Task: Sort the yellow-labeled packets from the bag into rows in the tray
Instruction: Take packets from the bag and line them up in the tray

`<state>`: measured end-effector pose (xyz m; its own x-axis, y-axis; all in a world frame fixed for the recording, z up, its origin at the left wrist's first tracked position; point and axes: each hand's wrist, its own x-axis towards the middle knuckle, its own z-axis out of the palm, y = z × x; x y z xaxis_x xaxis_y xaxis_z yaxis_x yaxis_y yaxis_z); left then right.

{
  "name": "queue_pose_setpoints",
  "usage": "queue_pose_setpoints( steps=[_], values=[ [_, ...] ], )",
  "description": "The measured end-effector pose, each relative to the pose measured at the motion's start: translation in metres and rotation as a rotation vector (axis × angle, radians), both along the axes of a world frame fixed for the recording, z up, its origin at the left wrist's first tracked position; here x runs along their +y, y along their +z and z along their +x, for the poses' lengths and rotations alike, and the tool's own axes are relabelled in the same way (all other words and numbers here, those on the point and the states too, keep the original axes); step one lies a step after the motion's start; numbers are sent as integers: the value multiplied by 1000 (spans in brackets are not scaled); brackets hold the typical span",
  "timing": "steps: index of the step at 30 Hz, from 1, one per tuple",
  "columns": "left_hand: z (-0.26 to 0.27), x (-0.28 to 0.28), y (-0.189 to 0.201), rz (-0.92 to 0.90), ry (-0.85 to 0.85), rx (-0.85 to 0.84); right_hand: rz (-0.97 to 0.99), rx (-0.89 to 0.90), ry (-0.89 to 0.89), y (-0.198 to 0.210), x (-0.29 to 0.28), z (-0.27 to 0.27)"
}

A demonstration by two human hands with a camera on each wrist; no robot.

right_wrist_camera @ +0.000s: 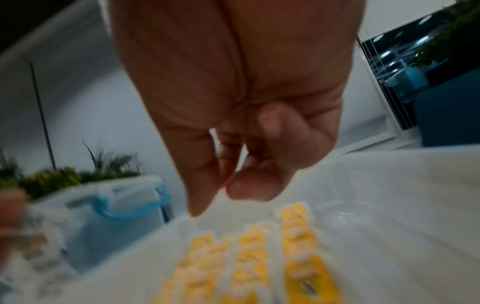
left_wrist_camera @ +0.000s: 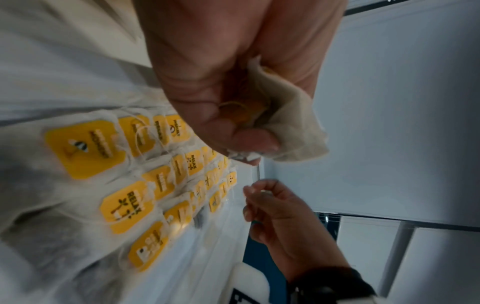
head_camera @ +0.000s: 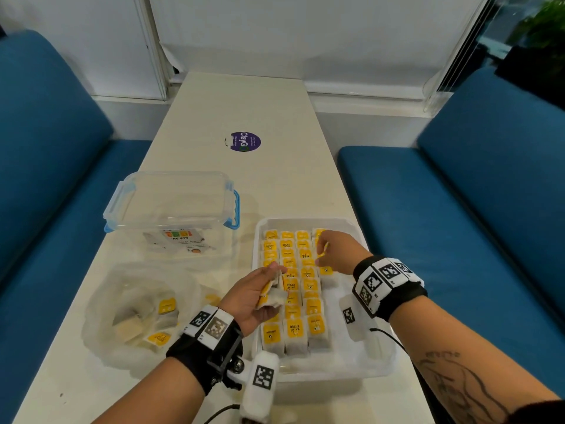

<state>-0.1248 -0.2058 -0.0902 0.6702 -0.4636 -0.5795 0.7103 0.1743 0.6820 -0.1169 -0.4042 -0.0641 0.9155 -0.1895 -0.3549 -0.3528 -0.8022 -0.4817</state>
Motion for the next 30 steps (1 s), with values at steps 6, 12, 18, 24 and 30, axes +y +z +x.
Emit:
queue_pose_setpoints(
  steps=[6,12,18,24,30],
  values=[
    [-2,-8,10,-138,59,36,336,25,85,38,46,-32],
    [-9,-11,10,-153,67,3,389,7,-4,30,58,-49],
    [-17,-10,7,-168,107,52,431,-5,-30,28,55,-57],
    [-16,-2,5,-79,205,78,499,-22,-26,32,50,-63],
    [-11,5,1,-123,264,220,654,-74,-168,31,43,-64]
  ],
)
